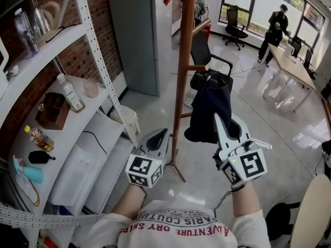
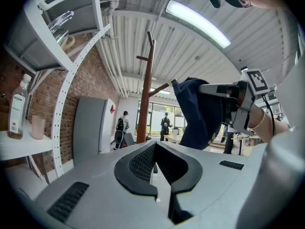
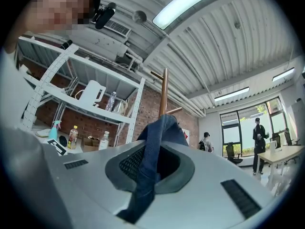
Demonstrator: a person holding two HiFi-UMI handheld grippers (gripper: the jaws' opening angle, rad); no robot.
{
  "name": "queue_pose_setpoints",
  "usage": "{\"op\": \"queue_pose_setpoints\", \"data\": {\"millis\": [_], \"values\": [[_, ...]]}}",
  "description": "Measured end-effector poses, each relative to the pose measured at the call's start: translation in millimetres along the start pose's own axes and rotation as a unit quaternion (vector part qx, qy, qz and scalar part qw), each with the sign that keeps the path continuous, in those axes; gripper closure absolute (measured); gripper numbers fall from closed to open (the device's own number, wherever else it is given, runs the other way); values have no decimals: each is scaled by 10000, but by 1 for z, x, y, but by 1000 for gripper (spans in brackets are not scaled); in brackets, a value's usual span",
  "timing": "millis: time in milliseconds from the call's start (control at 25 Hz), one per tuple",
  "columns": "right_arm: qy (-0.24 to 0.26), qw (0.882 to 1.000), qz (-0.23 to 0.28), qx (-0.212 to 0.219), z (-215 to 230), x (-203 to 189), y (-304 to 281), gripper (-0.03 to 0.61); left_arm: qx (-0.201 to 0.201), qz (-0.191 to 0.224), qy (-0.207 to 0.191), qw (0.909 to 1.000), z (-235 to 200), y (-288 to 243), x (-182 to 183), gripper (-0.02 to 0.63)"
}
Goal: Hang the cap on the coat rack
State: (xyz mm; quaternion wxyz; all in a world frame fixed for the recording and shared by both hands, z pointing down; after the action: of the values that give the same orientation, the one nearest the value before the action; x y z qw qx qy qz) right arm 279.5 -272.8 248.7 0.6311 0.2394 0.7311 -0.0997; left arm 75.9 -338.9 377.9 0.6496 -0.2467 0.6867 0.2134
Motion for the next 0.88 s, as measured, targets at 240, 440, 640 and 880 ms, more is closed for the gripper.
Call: {"op": "queue_pose_setpoints", "data": {"millis": [240, 440, 640, 880], "values": [[375, 9991, 47, 206, 14, 19, -24, 555, -19, -50, 44, 10000, 7, -5, -4, 607], [212, 9995, -132, 200, 28, 4, -39, 555, -78, -131, 154, 9998, 11, -7, -9, 607], [-28, 9996, -153, 236, 33, -12, -51, 555, -29, -246, 167, 9996, 11, -4, -16, 607], [-345, 9980, -346, 390, 32, -37, -70, 555, 92, -323, 199, 9992, 6, -2, -22, 607]]}}
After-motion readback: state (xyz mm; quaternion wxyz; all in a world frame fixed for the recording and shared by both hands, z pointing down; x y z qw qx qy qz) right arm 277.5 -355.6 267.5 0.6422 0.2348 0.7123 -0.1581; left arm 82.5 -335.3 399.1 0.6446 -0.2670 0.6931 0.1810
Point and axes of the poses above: the fingertips, and each gripper's own axes: y backward along the fingers, z to its right, x out of its top, the point moved 8 cm from there along y, backward along the fingers, and after that the axes turned 9 degrees about x, right-handed, at the moved point
